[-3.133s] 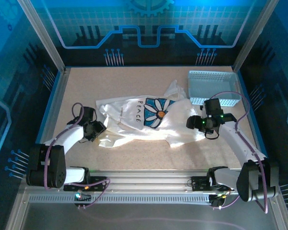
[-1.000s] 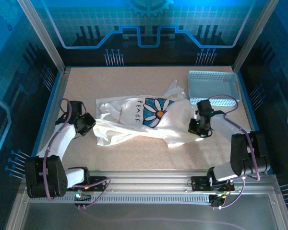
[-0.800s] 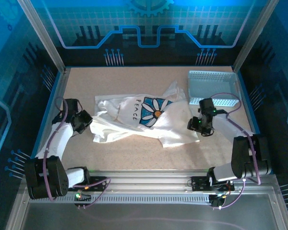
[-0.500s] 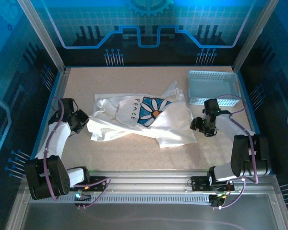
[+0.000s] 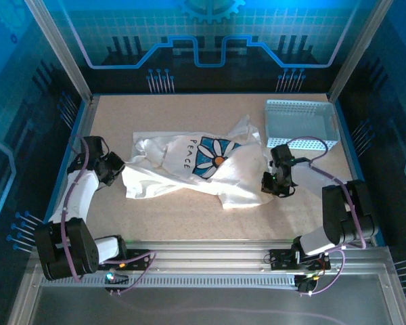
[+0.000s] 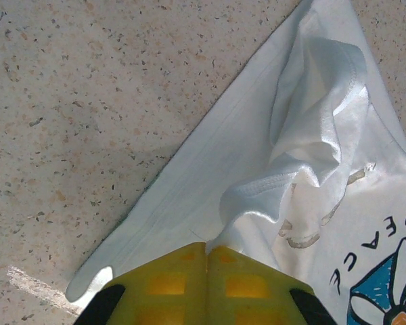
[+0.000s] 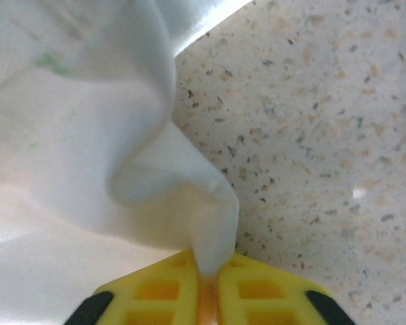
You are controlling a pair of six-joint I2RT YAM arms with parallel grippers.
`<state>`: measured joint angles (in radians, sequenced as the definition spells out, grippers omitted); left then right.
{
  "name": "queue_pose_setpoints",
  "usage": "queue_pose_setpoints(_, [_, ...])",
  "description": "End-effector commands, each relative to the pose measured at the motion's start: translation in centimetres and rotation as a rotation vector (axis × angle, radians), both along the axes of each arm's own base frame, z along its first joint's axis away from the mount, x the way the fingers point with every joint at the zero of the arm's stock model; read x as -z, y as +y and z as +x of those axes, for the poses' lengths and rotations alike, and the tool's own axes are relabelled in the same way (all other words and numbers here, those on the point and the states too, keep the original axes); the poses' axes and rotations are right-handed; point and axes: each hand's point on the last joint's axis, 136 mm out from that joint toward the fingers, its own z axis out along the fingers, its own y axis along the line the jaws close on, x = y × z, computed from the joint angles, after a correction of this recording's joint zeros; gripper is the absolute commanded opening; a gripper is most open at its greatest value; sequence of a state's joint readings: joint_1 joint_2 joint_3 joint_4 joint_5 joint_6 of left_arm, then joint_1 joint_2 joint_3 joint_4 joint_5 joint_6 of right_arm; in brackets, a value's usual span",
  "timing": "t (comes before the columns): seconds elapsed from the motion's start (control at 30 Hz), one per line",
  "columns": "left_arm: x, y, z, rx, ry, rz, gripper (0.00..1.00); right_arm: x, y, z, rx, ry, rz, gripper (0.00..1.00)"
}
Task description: Fold the inside-out t-shirt
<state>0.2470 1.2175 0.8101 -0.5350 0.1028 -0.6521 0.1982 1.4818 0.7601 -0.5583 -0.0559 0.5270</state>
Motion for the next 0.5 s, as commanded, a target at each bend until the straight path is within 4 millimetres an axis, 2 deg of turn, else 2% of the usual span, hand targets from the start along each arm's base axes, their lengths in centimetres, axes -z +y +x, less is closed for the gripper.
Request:
queue_pose_setpoints(0.0, [-0.8,0.2,0.0,-0.005,0.000,-0.009,0.00,-2.6,-0.2,0.2,-0.007,-0.059,-0.035,0.04])
queue_pose_setpoints(0.1, [-2.4,0.6,-0.3,-0.026,-0.044,0.017,0.00,-6.1,0.1,-0.2,-0.025,-0.118,-0.041,0.00])
queue_pose_setpoints(0.2, [-5.3,1.5,-1.1,-0.068,-0.123,0.083,0.00,-11.0,0.4,-0.5,-0.036,-0.234,-0.048,0.00])
queue_pose_setpoints(0.33, [-8.9,2.4,-1.6,-0.125,-0.233,0.143,0.00,-16.0,1.5,-0.1,-0.054,-0.330,-0.002,0.00])
queue_pose_setpoints(0.4, [-9.4,2.9,-1.1,-0.140,-0.239,0.155,0.00,-17.5,2.3,1.1,-0.058,-0.365,0.028,0.00])
queue_pose_setpoints(0.47, [-8.3,3.5,0.0,-0.148,-0.191,0.160,0.00,-17.9,3.4,3.2,-0.071,-0.376,0.048,0.00])
